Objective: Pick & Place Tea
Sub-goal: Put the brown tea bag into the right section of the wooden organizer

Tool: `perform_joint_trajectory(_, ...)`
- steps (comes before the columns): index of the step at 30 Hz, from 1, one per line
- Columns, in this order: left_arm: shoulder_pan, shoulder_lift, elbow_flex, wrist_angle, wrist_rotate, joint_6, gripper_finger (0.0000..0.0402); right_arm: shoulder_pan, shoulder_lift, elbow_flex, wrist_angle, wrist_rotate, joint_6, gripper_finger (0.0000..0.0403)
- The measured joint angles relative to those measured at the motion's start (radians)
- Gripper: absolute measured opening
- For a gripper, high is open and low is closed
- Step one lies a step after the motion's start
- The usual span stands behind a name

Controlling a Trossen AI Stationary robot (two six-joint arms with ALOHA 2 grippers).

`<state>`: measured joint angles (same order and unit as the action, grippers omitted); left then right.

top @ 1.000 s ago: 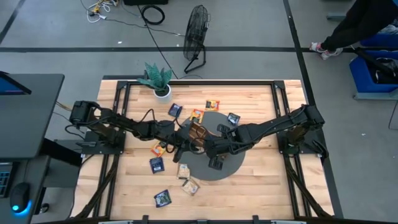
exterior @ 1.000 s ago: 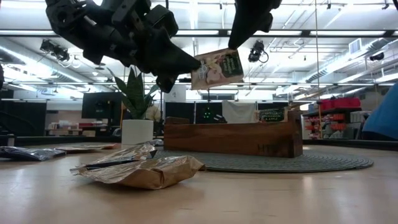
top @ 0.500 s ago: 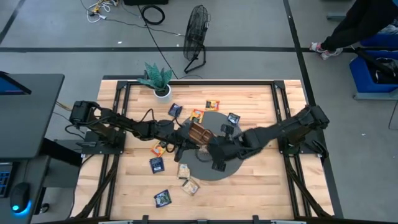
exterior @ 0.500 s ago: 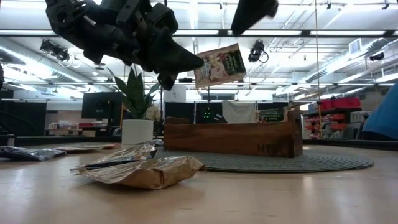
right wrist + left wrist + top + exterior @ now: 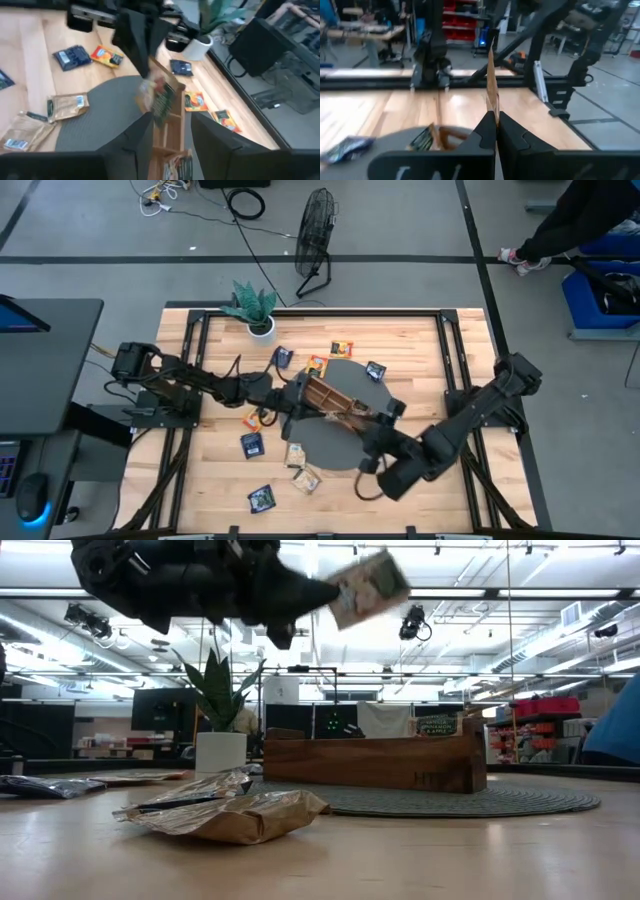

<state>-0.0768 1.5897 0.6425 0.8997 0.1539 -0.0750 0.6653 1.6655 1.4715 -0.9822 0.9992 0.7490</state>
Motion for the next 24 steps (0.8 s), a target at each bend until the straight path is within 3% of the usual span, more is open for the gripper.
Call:
perform_joint_trajectory(5,-0.029,0.000,-0.001,0.034,-0.007,0.061,0.0002,0.062,-0.042,-0.110,0.035,0.093,0.132,0.0141)
perform_joint_trajectory(9,-0.047,0.000,-0.001,0.057,-0.035,0.099,0.0003,0.084,-0.082,-0.216,0.149,0.111,0.130,0.0142)
perform_joint_trajectory(17,-0.052,0.000,-0.001,0.128,-0.038,0.124,0.0003,0.079,-0.151,-0.395,0.523,0.115,-0.105,0.0142)
perform_joint_trajectory(24,-0.052,0.000,-0.001,0.130,-0.038,0.124,0.0002,0.023,-0.165,-0.408,0.682,0.077,-0.308,0.0142)
